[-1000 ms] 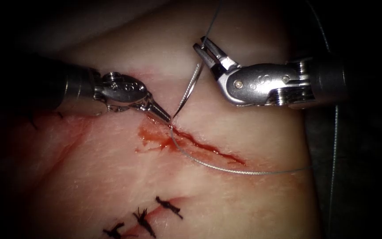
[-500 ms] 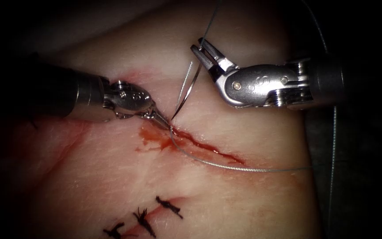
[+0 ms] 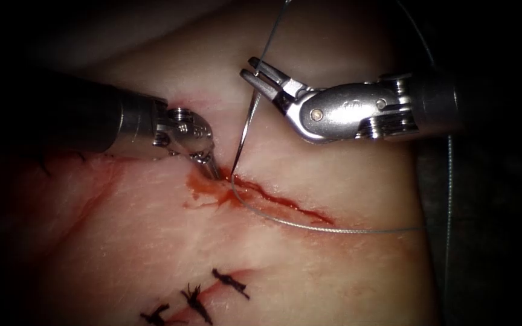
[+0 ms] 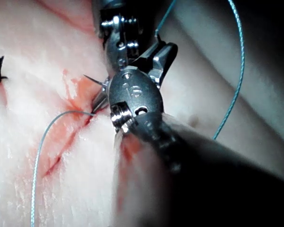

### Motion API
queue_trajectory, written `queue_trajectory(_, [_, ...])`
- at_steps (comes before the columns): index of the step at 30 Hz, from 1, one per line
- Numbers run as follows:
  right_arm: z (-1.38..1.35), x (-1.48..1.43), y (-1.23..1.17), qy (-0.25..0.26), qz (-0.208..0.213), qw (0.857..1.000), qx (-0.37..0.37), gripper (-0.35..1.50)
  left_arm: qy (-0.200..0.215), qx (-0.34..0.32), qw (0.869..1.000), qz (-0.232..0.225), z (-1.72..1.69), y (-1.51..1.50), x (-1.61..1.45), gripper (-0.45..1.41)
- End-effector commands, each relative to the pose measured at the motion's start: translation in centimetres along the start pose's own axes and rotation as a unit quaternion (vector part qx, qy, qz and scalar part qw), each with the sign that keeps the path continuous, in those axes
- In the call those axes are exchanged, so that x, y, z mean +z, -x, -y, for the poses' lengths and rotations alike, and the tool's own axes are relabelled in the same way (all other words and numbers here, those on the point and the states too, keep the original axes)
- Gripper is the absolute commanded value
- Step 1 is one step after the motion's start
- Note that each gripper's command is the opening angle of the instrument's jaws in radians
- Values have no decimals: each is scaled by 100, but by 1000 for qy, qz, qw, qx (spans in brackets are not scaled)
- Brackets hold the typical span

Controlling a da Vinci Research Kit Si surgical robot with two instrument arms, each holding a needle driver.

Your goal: Wound Closure

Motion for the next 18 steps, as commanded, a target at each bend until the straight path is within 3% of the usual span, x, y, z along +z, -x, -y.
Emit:
queue_trajectory(1, [3,11,0,-5,-5,1000,-24,-35,14,-6,1000,-8,6,-5,6,-37])
queue_trajectory(7, [12,14,12,-25,-24,992,-125,-35,70,-31,994,-76,15,-7,2,-33])
queue_trajectory(9, [15,14,19,-8,-14,990,-143,-35,74,-28,993,-89,15,-4,-1,-33])
queue_trajectory(18, [28,15,30,7,-3,988,-151,-35,98,-36,989,-102,7,7,-6,-45])
